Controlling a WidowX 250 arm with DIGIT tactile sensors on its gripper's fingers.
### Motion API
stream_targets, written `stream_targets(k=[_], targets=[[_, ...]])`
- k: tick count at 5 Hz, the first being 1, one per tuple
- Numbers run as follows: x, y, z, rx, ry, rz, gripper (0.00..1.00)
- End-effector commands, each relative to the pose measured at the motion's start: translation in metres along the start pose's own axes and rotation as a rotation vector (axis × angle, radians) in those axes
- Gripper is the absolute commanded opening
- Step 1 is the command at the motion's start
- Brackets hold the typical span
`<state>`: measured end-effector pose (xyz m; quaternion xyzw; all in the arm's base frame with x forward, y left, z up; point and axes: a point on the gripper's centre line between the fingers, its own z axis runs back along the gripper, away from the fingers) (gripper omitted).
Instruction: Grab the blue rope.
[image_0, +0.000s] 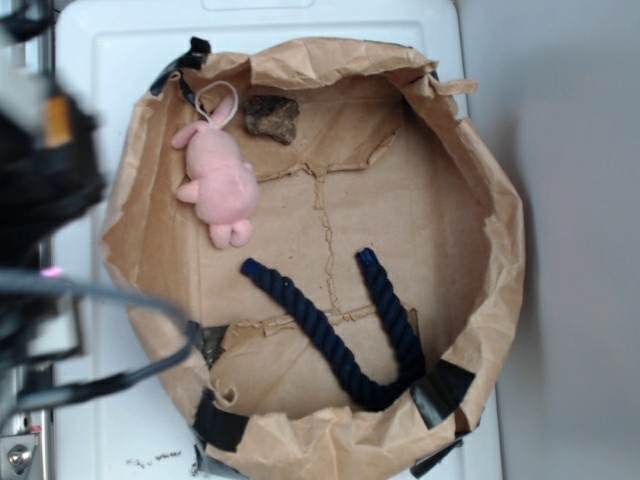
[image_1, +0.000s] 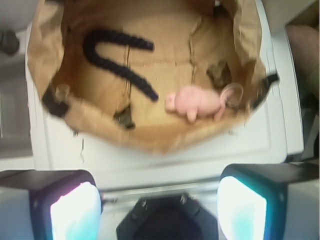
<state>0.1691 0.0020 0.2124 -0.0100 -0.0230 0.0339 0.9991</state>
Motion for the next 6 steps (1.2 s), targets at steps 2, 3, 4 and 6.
stream_targets(k=[2,3,4,6], targets=[[-0.043,-0.057,-0.005,-0.040,-0.080,-0.153,1.00],[-0.043,-0.057,-0.005,-0.040,-0.080,-0.153,1.00],[-0.043,-0.057,-0.005,-0.040,-0.080,-0.153,1.00],[-0.024,-0.032,-0.012,-0.068,-0.110,-0.148,1.00]])
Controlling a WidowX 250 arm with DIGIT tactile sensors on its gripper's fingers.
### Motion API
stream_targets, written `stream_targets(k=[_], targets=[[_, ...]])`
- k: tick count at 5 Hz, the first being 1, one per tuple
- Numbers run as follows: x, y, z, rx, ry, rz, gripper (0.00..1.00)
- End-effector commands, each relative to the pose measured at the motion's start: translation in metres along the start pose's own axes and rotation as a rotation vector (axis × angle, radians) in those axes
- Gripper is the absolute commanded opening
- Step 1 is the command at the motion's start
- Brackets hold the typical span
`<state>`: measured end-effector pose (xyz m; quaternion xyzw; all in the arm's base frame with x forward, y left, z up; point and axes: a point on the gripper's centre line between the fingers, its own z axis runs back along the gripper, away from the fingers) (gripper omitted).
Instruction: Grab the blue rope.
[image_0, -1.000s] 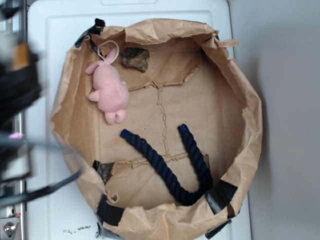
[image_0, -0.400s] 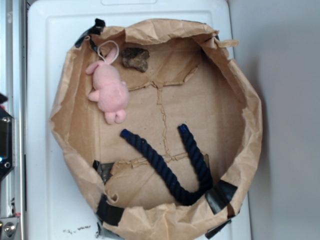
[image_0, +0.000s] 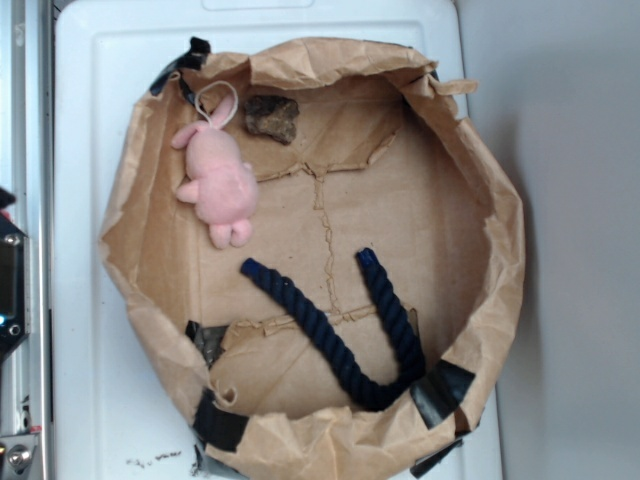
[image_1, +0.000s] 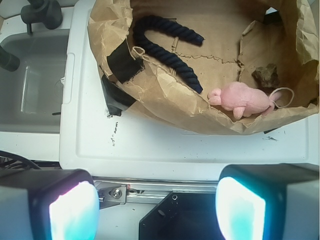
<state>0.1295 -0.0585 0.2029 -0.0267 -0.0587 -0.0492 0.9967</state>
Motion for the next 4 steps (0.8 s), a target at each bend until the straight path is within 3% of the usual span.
stream_targets(k=[1,2,4], targets=[[0.040,0.054,-0.010,-0.022,-0.051,0.066,1.00],[0.059,0.065,-0.012,-0.029,-0.052,0.081,1.00],[0.077,0.043,-0.042,-0.063,-0.011,-0.019,1.00]])
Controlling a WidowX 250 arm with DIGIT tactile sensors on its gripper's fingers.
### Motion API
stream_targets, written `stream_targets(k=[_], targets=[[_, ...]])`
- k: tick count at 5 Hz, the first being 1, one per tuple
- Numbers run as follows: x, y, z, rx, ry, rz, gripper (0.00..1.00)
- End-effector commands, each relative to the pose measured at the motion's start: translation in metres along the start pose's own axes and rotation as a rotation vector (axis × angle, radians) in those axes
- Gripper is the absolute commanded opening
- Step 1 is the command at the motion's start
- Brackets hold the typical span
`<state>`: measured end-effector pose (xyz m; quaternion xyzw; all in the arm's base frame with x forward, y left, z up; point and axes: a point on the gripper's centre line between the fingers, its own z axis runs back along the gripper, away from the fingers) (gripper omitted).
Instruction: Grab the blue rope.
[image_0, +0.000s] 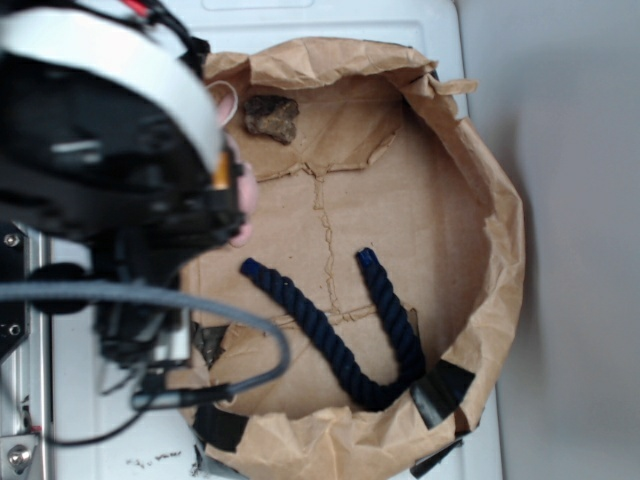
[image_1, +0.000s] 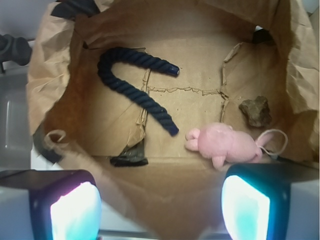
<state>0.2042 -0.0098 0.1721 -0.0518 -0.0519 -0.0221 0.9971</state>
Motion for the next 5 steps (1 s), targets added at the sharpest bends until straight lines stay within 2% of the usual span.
stream_targets(k=[1,5], targets=[[0.0111,-0.0122,-0.0101,-0.021,-0.020,-0.050,1.00],[0.0103,-0.0150,-0.0160,-0.038,-0.022,-0.026,1.00]])
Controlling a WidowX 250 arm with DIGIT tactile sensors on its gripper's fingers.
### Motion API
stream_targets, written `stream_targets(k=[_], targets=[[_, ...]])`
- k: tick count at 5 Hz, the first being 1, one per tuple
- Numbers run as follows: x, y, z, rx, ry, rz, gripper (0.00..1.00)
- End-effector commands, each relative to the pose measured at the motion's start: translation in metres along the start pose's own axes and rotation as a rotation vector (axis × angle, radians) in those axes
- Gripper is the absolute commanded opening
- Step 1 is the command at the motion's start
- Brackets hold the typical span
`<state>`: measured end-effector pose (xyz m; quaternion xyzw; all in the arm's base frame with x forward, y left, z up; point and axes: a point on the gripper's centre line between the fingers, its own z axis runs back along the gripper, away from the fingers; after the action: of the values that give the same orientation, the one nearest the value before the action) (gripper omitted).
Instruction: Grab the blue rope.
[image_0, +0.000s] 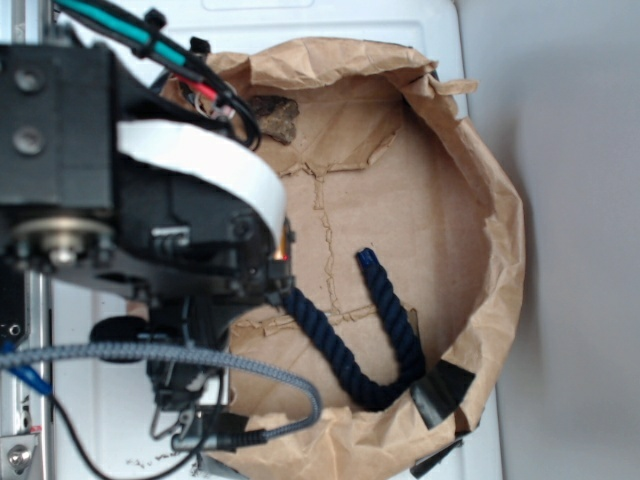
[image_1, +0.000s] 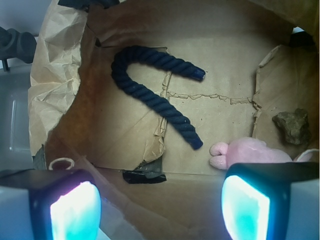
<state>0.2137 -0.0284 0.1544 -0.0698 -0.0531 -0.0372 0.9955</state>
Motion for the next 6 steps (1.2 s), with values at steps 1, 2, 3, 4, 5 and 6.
stream_targets(k=[1,2,3,4,5,6], targets=[[0.002,0.001,0.004,0.000,-0.020,0.002,1.00],[0.002,0.001,0.004,0.000,-0.020,0.002,1.00],[0.011,0.003,0.000,0.000,-0.022,0.009,1.00],[0.024,0.007,0.000,-0.015,-0.024,0.032,1.00],[0.036,0.009,-0.003,-0.018,-0.031,0.034,1.00],[0.043,0.006,-0.024,-0.017,-0.004,-0.013,1.00]])
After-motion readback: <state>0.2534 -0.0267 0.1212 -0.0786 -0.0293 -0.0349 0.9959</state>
